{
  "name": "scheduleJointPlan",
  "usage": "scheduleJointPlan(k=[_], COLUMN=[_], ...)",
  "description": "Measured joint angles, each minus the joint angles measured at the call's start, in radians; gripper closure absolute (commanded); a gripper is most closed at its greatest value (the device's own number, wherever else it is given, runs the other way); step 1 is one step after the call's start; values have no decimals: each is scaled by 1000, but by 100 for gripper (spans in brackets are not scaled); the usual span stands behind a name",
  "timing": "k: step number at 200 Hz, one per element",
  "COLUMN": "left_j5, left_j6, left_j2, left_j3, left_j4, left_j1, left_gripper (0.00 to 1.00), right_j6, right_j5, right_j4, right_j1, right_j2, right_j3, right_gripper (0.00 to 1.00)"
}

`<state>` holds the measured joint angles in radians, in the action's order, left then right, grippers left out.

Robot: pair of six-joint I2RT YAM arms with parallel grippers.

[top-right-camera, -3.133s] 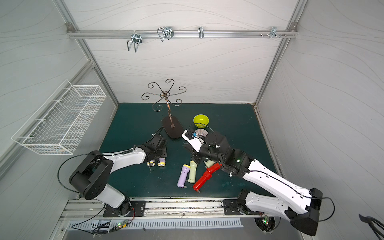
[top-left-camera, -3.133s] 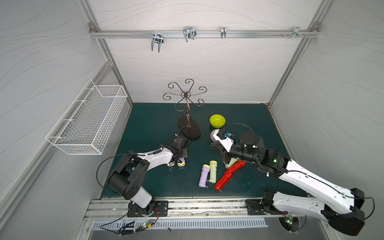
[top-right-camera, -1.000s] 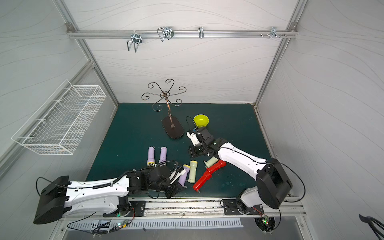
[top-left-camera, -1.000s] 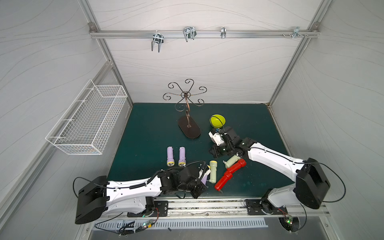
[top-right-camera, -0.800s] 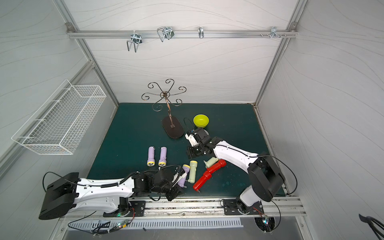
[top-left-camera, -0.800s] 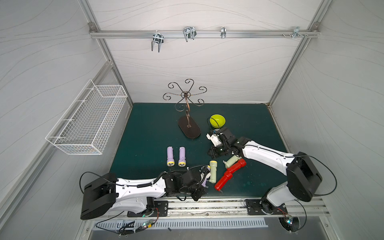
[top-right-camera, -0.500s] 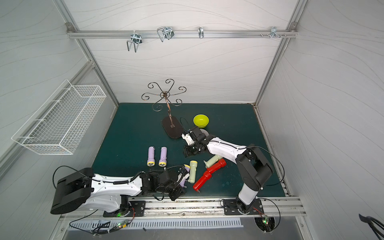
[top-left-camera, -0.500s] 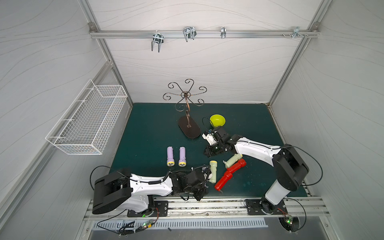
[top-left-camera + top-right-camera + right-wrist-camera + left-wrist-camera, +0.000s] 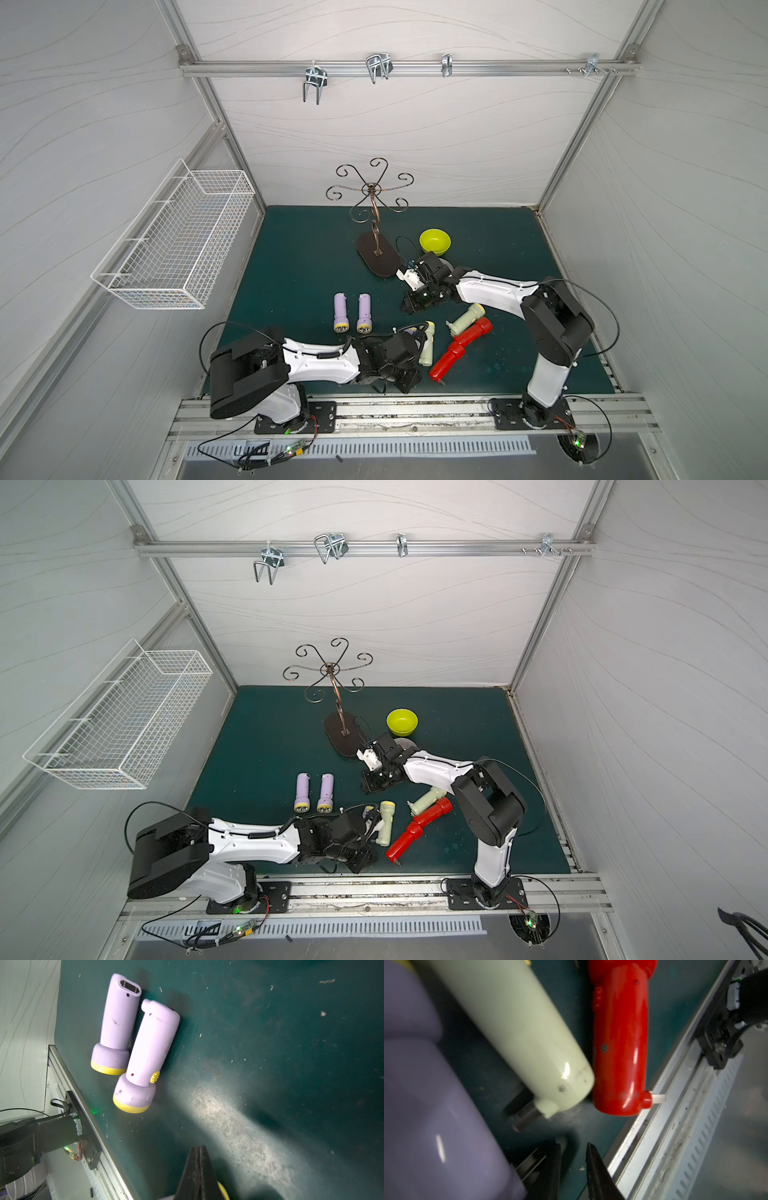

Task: Close the plug at the bottom of the flashlight
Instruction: Adjust the flashlight at the center of the board.

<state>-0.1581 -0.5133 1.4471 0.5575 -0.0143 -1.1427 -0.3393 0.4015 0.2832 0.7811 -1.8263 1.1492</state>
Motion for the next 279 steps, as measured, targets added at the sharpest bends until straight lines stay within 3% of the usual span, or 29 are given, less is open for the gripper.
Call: scheduleJointPlan(k=[93,194,279], left_j5=[74,67,24], left_j6=[-52,-28,32], left_j2=[-100,-90,-2], left_j3=[-29,-30,95], left_j4=[-101,-117,-125], left_j1=[108,206,253], left_gripper=[75,76,77], right_j6=[31,78,102], right_j5=[79,-80,-157], right_j4=[-11,62,101], right_j1=[2,-14,-16], right_j2=[-90,-90,20], right_j3=[50,10,-76], right_gripper=[100,100,100])
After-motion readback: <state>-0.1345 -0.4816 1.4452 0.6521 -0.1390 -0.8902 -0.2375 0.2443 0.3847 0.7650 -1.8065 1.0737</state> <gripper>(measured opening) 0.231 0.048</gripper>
